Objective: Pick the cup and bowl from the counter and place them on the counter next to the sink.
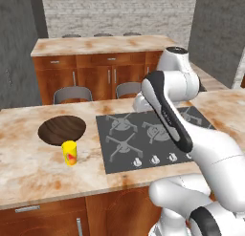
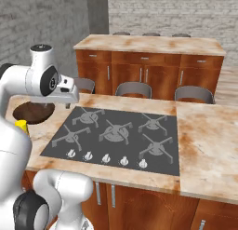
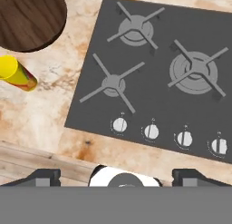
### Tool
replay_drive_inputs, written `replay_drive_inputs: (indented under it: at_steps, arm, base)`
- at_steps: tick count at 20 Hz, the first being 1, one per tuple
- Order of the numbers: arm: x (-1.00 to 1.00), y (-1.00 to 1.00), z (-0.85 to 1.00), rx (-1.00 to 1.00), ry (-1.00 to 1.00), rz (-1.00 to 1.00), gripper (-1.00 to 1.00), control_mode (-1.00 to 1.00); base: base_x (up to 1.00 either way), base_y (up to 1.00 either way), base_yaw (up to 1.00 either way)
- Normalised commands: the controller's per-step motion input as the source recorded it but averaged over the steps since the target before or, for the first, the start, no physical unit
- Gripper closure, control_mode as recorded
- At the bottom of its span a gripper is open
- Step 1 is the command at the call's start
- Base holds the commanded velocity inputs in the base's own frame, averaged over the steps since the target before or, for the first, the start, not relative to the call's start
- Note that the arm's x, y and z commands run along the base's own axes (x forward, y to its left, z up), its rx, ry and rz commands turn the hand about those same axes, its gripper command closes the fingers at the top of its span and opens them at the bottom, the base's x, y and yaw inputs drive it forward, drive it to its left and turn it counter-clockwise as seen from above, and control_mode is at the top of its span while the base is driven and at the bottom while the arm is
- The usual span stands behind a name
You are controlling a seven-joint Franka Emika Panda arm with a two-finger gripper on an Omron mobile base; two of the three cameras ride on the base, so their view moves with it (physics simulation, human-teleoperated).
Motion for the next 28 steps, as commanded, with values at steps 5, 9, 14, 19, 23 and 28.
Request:
replay_drive_inputs:
  at_steps: [5,9,14,19,23,28]
  arm:
    - [-0.05,0.78,0.0,-0.01,0.03,0.07,-1.0,-1.0]
    - [0.0,0.68,0.0,0.0,0.0,0.02,-1.0,-1.0]
    - [0.0,0.47,0.0,0.0,0.0,0.0,-1.0,-1.0]
    - [-0.03,0.43,-0.05,0.0,0.01,0.0,-1.0,-1.0]
    - [-0.02,0.22,-0.04,0.0,-0.03,0.0,-1.0,-1.0]
    - [-0.1,0.16,-0.19,0.0,-0.01,0.0,-1.0,-1.0]
  base:
    - [0.0,0.0,0.0]
    - [0.0,0.0,0.0]
    - [0.0,0.0,0.0]
    - [0.0,0.0,0.0]
    - [0.0,0.0,0.0]
    - [0.0,0.0,0.0]
